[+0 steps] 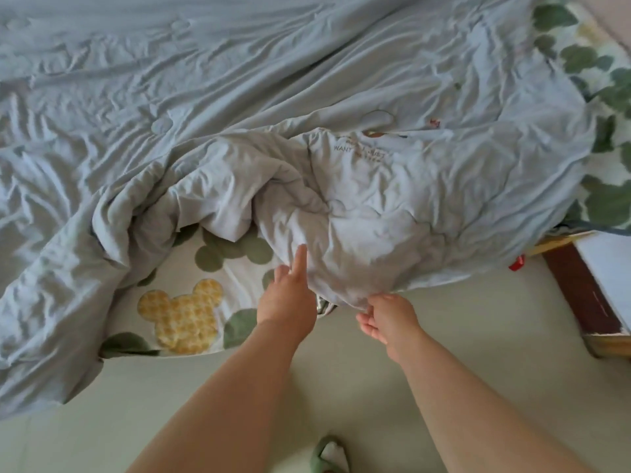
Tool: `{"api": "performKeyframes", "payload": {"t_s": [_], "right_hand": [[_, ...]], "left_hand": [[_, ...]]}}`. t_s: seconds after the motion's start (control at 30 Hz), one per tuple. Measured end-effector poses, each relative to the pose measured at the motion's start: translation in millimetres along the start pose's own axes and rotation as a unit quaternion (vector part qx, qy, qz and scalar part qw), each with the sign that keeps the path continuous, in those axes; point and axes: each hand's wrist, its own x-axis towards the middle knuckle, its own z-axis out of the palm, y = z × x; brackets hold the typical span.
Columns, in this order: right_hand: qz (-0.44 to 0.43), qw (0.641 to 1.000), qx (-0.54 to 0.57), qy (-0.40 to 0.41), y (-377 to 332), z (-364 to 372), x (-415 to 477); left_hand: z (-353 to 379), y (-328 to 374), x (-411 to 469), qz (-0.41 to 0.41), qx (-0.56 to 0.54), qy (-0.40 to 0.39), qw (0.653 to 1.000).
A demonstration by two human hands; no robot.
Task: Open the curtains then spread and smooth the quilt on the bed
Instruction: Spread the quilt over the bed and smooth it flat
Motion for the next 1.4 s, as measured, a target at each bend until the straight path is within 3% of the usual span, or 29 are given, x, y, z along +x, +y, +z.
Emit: {"api": "performKeyframes", "payload": {"t_s": [0.1, 0.23, 0.43, 0.53, 0.6, 0.67, 0.77, 0.83, 0.9, 1.1, 1.23, 1.4], "right_hand": [[-0.011, 1.0, 0.0, -0.022, -6.3, -12.5, 4.6], [-0.03, 0.999, -0.011, -0.043, -12.9, -19.8, 9.6], [0.0, 1.0, 0.007, -0.001, -31.3, -22.4, 15.8], [0.024, 0.998, 0.056, 0.017, -44.9, -23.7, 22.3], [0.055, 0.995, 0.073, 0.029, -56.6, -24.6, 23.7], [0.107, 0.988, 0.098, 0.049, -65.8, -25.8, 21.7], [0.156, 0.961, 0.216, 0.076, -91.9, -30.4, 14.4], [0.11, 0.93, 0.337, 0.097, -118.7, -37.6, 12.3], [0.022, 0.913, 0.387, 0.128, -155.5, -48.8, 8.4], [-0.187, 0.92, 0.276, 0.204, -280.4, -47.3, 0.6], [-0.293, 0.93, 0.202, 0.087, -356.0, 13.9, -12.6], [-0.39, 0.915, 0.007, -0.099, -410.6, 116.7, -34.4]], "left_hand": [[-4.1, 17.2, 16.9, 0.056, 0.174, 0.008, 0.983], [2.3, 37.0, 43.8, 0.118, 0.308, 0.011, 0.944], [2.3, 50.5, 67.0, 0.136, 0.35, -0.004, 0.927], [-9.5, 65.0, 74.6, 0.155, 0.353, -0.048, 0.921], [-22.4, 78.0, 79.4, 0.174, 0.277, -0.053, 0.943], [-39.7, 92.2, 79.1, 0.198, 0.128, -0.021, 0.971], [-75.3, 124.4, 73.6, 0.261, -0.058, 0.027, 0.963], [-103.0, 146.3, 73.8, 0.291, -0.129, 0.054, 0.947], [-127.3, 162.1, 77.8, 0.313, -0.176, 0.057, 0.931], [-186.1, 154.6, 103.0, 0.309, -0.241, 0.125, 0.912], [-230.6, 120.5, 124.9, 0.237, -0.288, 0.231, 0.899], [-262.2, 66.9, 154.5, 0.074, -0.351, 0.41, 0.839]]}}
